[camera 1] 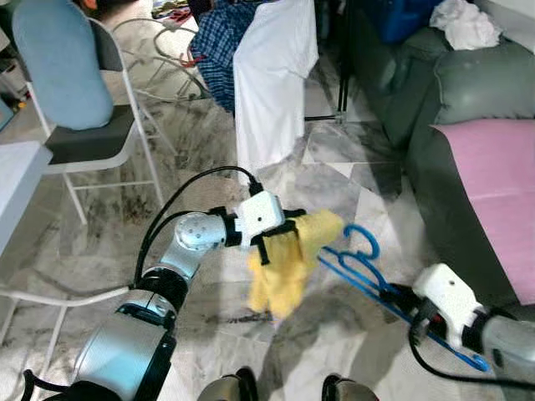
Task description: Hang hanger
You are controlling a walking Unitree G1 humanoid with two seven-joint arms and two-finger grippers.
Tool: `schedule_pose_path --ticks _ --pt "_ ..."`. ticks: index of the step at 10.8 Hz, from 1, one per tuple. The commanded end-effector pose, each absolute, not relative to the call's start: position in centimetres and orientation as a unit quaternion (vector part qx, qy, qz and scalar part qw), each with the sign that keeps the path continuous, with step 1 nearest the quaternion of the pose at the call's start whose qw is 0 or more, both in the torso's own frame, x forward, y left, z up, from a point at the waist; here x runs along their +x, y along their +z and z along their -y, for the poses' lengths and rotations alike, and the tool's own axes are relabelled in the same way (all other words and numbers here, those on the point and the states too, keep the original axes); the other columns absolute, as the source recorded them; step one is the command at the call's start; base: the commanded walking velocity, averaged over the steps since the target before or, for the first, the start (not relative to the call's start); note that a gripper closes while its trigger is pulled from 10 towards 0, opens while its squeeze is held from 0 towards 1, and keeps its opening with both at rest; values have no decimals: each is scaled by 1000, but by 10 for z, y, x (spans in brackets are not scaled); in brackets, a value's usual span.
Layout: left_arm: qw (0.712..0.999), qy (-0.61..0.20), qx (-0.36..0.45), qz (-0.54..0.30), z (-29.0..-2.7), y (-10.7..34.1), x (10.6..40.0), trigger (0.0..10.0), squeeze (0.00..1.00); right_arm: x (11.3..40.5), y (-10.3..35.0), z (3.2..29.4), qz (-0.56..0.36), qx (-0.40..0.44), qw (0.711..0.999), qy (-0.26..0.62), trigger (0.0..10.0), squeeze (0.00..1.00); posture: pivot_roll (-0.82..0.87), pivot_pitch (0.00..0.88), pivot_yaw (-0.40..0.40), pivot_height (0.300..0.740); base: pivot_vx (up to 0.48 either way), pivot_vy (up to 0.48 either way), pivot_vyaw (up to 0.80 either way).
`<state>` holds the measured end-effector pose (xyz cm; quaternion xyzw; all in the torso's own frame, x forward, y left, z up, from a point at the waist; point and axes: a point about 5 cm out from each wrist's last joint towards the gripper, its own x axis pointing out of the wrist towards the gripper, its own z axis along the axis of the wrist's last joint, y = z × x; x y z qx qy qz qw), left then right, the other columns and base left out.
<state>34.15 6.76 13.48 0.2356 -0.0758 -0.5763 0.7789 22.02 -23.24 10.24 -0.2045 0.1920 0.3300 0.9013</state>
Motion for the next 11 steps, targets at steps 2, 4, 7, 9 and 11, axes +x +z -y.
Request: schedule_pose_path --ticks 2,4,7,9,11 --pt "756 -596 258 85 -67 136 338 10000 0 229 95 228 -184 -239 899 316 10000 0 -289 192 142 740 0 0 0" --pt "767 -582 253 89 -73 138 340 10000 0 239 95 230 -169 -258 907 286 10000 0 -280 195 140 740 0 0 0" --pt "762 -598 219 113 -66 146 336 10000 0 257 86 235 -149 -278 922 225 10000 0 -265 197 133 740 0 0 0" --pt "752 -609 217 126 -57 142 329 10000 0 255 78 227 -154 -261 919 250 10000 0 -267 197 134 740 0 0 0" --pt "747 -613 228 122 -57 140 328 10000 0 244 72 223 -159 -244 913 284 10000 0 -265 201 133 740 0 0 0"
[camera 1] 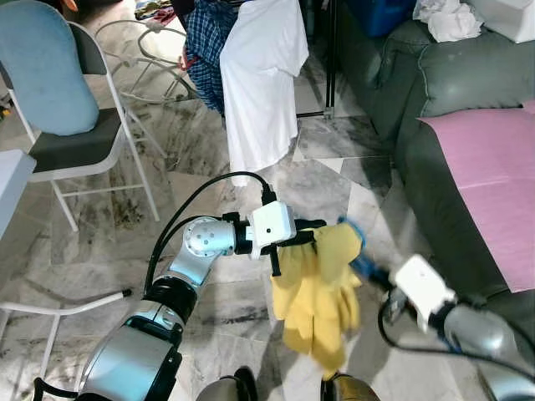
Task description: Hang hanger
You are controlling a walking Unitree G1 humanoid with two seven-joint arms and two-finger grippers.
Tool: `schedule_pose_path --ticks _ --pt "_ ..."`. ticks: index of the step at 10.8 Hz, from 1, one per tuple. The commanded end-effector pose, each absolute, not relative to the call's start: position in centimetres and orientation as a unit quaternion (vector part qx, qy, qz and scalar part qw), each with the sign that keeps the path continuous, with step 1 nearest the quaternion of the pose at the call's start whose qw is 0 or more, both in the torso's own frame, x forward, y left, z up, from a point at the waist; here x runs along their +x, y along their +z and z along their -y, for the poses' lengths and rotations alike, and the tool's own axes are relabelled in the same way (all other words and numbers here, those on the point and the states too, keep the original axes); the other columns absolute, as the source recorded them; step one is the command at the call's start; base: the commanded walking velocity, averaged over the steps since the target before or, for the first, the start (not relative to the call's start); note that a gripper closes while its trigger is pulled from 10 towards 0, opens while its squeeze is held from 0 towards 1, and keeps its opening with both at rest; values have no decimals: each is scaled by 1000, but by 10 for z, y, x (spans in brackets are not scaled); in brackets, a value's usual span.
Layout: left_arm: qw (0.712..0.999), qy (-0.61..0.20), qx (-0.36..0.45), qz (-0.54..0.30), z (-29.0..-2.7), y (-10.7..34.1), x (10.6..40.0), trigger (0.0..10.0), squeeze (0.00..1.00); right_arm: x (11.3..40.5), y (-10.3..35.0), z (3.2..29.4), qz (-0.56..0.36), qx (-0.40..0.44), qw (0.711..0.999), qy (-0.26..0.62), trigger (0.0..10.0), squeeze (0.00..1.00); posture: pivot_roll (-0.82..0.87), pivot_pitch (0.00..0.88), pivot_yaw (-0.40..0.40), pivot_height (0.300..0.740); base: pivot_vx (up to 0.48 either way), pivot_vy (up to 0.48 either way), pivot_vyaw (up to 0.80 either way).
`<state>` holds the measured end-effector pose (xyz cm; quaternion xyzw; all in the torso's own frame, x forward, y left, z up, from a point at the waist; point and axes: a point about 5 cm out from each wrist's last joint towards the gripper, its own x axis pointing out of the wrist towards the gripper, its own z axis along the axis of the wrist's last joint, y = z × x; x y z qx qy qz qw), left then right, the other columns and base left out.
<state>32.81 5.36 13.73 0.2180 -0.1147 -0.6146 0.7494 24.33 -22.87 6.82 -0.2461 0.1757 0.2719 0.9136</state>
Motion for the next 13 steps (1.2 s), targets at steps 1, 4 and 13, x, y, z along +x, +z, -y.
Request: schedule_pose_path --ticks 1,4,13 --pt "752 -606 232 120 -61 142 331 10000 0 240 70 228 -168 -240 913 283 10000 0 -265 203 135 740 0 0 0" --pt "787 -559 236 109 -76 152 347 10000 0 225 84 248 -167 -224 920 276 10000 0 -261 206 146 740 0 0 0" --pt "757 -576 301 66 -84 143 350 10000 0 196 102 240 -202 -170 897 354 10000 0 -276 228 171 740 0 0 0"
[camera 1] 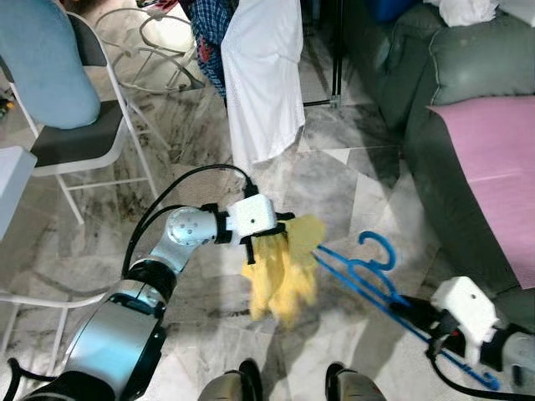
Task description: Hang hanger
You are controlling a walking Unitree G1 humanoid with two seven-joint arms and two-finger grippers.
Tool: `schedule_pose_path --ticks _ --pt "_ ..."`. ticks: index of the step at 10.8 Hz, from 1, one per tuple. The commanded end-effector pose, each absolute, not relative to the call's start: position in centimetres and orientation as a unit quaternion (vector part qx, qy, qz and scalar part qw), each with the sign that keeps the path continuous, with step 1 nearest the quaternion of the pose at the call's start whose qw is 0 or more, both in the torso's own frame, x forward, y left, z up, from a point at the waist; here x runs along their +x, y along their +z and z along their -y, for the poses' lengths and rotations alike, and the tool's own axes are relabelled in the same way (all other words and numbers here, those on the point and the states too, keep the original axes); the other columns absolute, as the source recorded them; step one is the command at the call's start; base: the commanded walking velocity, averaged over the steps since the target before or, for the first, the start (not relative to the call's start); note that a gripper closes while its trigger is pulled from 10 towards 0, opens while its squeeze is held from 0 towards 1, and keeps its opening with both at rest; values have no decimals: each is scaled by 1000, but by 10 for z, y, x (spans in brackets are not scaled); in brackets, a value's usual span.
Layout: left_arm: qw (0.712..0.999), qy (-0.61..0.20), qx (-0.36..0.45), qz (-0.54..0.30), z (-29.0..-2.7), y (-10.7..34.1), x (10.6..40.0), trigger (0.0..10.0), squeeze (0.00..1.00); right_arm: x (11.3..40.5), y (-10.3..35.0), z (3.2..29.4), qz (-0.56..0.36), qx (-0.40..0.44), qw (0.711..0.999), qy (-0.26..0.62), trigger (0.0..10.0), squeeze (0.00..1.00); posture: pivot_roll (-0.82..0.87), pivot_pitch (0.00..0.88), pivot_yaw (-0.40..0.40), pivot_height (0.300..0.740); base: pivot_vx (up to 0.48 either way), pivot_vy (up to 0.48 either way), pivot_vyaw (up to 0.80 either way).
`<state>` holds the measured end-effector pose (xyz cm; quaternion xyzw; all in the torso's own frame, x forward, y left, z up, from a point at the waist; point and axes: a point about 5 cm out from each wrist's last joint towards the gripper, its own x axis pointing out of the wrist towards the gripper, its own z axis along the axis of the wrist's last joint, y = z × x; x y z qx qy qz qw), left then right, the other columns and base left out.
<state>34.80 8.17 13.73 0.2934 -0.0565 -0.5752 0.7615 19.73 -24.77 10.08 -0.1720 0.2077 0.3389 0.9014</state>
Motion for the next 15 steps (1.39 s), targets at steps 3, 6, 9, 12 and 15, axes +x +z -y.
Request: schedule_pose_path --ticks 3,6,9,12,15 --pt "736 -598 303 90 -76 148 346 10000 0 197 98 235 -211 -163 891 367 10000 0 -272 231 175 740 0 0 0" --pt "697 -637 303 129 -60 153 337 10000 0 199 90 234 -231 -166 877 386 10000 0 -270 232 176 740 0 0 0" --pt "682 -622 361 134 -69 157 341 10000 0 194 83 246 -256 -187 871 375 10000 0 -261 236 180 740 0 0 0" --pt "653 -653 332 192 -48 165 329 10000 0 221 64 252 -255 -198 896 304 10000 0 -258 236 184 740 0 0 0" --pt "629 -684 302 212 -35 144 305 10000 0 256 60 258 -207 -127 956 165 10000 0 -248 237 186 740 0 0 0"
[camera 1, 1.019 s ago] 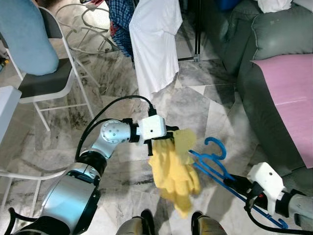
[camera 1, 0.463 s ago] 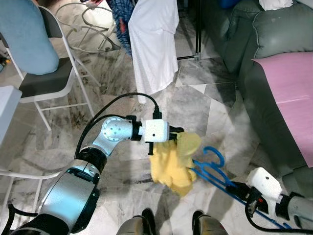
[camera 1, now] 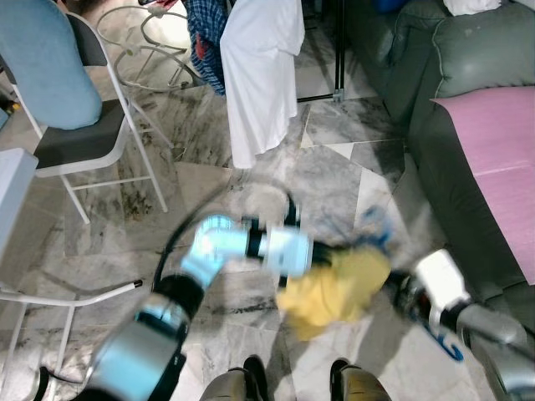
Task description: Hang hanger
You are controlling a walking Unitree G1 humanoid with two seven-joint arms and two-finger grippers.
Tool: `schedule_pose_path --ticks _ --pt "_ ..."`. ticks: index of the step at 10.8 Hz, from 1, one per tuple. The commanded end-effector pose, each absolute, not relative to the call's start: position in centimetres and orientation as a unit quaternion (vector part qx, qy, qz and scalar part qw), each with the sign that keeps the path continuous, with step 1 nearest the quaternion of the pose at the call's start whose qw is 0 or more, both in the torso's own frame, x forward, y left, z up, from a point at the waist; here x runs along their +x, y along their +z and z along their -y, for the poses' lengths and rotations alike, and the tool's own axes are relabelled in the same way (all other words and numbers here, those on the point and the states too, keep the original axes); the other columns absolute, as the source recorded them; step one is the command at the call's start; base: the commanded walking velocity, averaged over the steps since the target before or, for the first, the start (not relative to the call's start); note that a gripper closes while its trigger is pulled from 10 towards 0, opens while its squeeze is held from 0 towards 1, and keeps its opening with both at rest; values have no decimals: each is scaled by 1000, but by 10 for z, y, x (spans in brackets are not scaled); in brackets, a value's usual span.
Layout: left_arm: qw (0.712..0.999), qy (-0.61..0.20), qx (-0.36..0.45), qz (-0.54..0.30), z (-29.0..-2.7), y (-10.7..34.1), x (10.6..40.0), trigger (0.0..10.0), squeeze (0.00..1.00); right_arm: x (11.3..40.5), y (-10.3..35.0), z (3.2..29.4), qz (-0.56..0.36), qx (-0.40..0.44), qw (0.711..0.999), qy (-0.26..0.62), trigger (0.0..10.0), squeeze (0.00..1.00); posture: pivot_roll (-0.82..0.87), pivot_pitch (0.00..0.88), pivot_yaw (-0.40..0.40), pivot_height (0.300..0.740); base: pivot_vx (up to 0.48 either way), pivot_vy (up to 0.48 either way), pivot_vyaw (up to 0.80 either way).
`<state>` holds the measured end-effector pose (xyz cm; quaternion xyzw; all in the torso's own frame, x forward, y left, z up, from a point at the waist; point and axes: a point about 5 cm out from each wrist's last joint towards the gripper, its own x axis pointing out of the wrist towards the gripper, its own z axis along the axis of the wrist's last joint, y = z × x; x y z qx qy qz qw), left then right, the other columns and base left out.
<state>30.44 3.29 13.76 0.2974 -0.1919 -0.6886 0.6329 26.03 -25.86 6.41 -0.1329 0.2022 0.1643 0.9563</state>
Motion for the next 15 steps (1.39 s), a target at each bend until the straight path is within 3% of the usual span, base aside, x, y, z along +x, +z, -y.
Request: schedule_pose_path --ticks 1,2,4,6,9,10,11,13,15 --pt "629 -686 297 211 -35 142 303 10000 0 260 61 264 -199 -118 964 132 10000 0 -245 238 186 740 0 0 0" --pt "637 -685 289 203 -39 137 300 10000 0 266 66 274 -168 -84 979 81 10000 0 -239 238 184 740 0 0 0" --pt "662 -666 292 181 -46 135 308 10000 0 263 73 274 -146 -96 980 99 10000 0 -236 237 178 740 0 0 0" --pt "720 -612 312 98 -62 135 334 10000 0 246 83 271 -137 -139 967 164 10000 0 -232 233 176 740 0 0 0" --pt "906 -357 218 -60 -106 93 356 10000 0 253 78 265 -102 -140 983 66 10000 0 -273 211 174 740 0 0 0" --pt "956 -250 126 -90 -122 81 356 10000 0 260 74 246 -84 -122 988 40 10000 0 -284 197 149 740 0 0 0" --pt "982 -154 59 -90 -135 78 356 10000 0 265 69 229 -78 -86 992 40 10000 0 -283 188 129 740 0 0 0" --pt "995 -47 -26 -89 -148 69 351 10000 0 274 62 213 -77 -67 995 17 10000 0 -258 165 56 740 0 0 0" --pt "994 -23 -48 -101 -152 48 333 10000 0 290 60 189 -82 -61 993 57 10000 0 -206 147 -18 740 0 0 0"
